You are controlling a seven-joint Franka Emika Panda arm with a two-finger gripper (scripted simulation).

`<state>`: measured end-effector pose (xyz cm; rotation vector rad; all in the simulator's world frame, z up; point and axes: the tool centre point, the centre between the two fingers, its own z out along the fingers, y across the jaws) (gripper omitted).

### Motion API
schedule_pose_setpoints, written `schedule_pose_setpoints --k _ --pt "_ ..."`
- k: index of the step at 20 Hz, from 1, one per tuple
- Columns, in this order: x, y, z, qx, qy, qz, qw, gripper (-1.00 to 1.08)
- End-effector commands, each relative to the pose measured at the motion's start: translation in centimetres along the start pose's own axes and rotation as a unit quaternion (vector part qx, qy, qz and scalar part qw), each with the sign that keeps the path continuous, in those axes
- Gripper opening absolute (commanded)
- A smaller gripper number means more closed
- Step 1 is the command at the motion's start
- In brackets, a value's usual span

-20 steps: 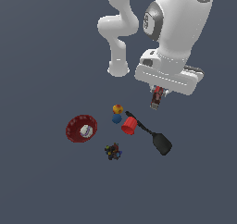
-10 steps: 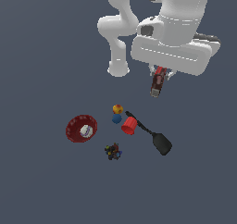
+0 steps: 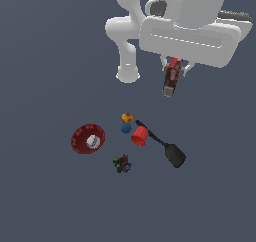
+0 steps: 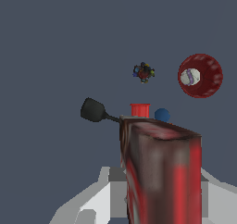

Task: Pick up a designated object from a clutter of objects.

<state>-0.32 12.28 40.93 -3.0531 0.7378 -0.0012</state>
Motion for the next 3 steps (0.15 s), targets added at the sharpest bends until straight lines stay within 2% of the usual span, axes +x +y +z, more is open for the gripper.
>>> schedule_pose_setpoints --k 1,3 --pt "0.14 0.03 -0.40 0.000 0.000 0.000 1.0000 -1.00" --pt "0.17 0.03 -0.48 0.000 0.000 0.000 1.0000 -1.00"
